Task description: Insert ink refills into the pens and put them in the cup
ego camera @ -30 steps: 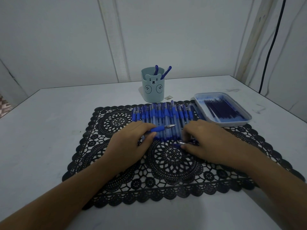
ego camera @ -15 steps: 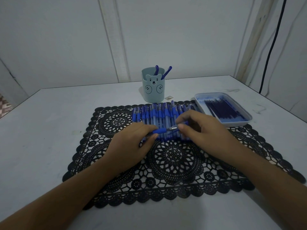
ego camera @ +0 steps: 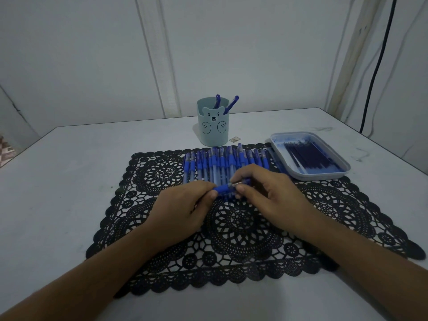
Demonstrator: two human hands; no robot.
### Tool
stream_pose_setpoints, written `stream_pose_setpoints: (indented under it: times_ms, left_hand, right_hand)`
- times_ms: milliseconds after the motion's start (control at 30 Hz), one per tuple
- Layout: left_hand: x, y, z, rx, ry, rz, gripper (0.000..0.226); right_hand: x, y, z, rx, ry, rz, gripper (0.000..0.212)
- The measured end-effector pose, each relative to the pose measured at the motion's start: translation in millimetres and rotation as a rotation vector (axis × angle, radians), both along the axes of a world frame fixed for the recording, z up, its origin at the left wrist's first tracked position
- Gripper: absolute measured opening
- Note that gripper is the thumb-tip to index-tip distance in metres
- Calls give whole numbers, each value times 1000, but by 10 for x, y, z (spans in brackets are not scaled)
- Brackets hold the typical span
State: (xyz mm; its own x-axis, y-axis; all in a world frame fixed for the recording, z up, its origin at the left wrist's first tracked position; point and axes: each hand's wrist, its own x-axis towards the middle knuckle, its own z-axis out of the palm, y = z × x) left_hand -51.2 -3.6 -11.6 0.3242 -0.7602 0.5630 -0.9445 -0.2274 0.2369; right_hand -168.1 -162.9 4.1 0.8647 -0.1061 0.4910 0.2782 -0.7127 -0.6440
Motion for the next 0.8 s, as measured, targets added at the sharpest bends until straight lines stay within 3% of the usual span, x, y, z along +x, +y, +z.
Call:
stream_pose_setpoints:
  times_ms: [200, 300, 367, 433, 567, 800]
  left_hand:
    - [-30, -51, 23, -12, -157, 19, 35]
    - [23, -53, 66, -26, -307, 62, 31]
    - [107, -54, 141, -57, -311, 94, 31]
    - [172, -60, 294, -129, -176, 137, 31]
    - [372, -187, 779, -399, 93, 268, 19]
    - [1193, -873, 1362, -615, 478, 310, 5]
  right_hand:
    - [64, -61, -22, -66, -86, -27, 14]
    - [90, -116, -61, -56, -65, -42, 27]
    - [116, -170, -84, -74, -15, -102, 43]
    - [148, -242, -128, -224, 106, -191, 58]
    - [212, -293, -241, -416, 405, -250, 58]
    - [211, -285, -234, -416, 440, -256, 57]
